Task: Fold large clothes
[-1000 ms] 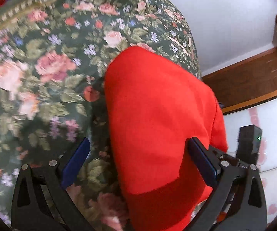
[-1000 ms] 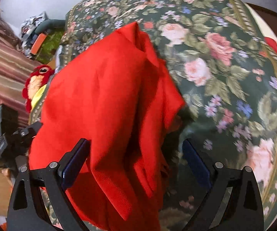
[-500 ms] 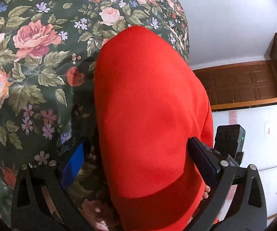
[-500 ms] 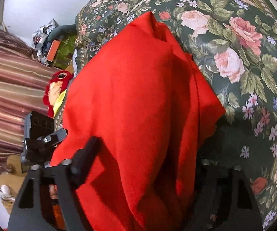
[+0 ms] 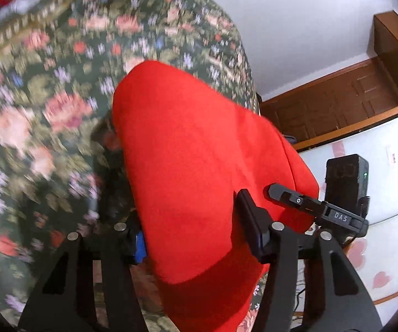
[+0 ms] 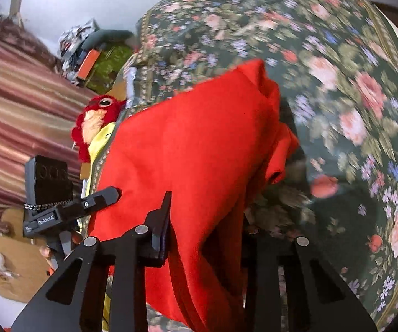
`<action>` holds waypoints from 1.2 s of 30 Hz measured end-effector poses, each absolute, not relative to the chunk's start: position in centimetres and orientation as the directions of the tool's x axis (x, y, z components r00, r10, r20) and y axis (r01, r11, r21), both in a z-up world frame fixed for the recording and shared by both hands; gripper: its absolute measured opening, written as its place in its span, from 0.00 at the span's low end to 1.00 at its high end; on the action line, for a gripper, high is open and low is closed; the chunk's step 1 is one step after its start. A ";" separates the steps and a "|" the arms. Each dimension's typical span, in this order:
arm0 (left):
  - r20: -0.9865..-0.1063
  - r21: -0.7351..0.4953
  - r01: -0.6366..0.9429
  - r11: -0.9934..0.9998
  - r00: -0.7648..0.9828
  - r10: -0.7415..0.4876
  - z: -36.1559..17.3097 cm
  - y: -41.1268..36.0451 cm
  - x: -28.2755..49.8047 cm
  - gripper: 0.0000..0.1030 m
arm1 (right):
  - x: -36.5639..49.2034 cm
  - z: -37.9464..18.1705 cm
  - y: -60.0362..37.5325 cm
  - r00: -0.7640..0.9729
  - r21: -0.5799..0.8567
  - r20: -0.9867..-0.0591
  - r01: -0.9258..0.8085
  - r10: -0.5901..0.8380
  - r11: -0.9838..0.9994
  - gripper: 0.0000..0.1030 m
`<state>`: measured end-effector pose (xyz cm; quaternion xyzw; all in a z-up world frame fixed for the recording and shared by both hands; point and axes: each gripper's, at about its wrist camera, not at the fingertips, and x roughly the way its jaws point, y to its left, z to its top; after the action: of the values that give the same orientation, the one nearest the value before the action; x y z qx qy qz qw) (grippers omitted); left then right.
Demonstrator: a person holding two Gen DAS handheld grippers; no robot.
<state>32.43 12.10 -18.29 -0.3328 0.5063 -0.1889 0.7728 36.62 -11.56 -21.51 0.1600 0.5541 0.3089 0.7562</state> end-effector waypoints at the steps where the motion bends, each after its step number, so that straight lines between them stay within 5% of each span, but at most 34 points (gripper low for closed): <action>1: -0.656 -0.700 -0.036 0.713 0.428 -0.622 -17.6 12.7 32.4 0.54 | 36.8 -21.1 -10.9 0.198 0.579 -0.739 -0.301 0.644 0.758 0.26; 16: -0.696 -0.557 -0.001 0.831 0.546 -0.466 -14.5 22.4 39.3 0.51 | 44.1 -20.9 0.5 0.213 0.577 -0.703 -0.385 0.678 0.720 0.26; 22: -0.737 -0.514 -0.107 0.851 0.563 -0.374 -17.6 27.5 43.5 0.51 | 47.8 -23.8 5.5 0.209 0.532 -0.739 -0.402 0.640 0.745 0.26; 26: -0.840 -0.418 -0.259 0.871 0.475 -0.262 -22.9 30.5 46.0 0.51 | 49.3 -27.3 7.3 0.168 0.504 -0.783 -0.392 0.599 0.770 0.26; 36: -0.844 -0.400 -0.275 0.874 0.482 -0.235 -25.1 32.3 43.1 0.69 | 48.8 -30.8 4.8 0.137 0.530 -0.789 -0.341 0.599 0.776 0.39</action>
<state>43.13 32.29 -25.12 -0.2504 0.5089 0.0122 0.8235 48.84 4.75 -30.81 0.1121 0.5762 0.3152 0.7457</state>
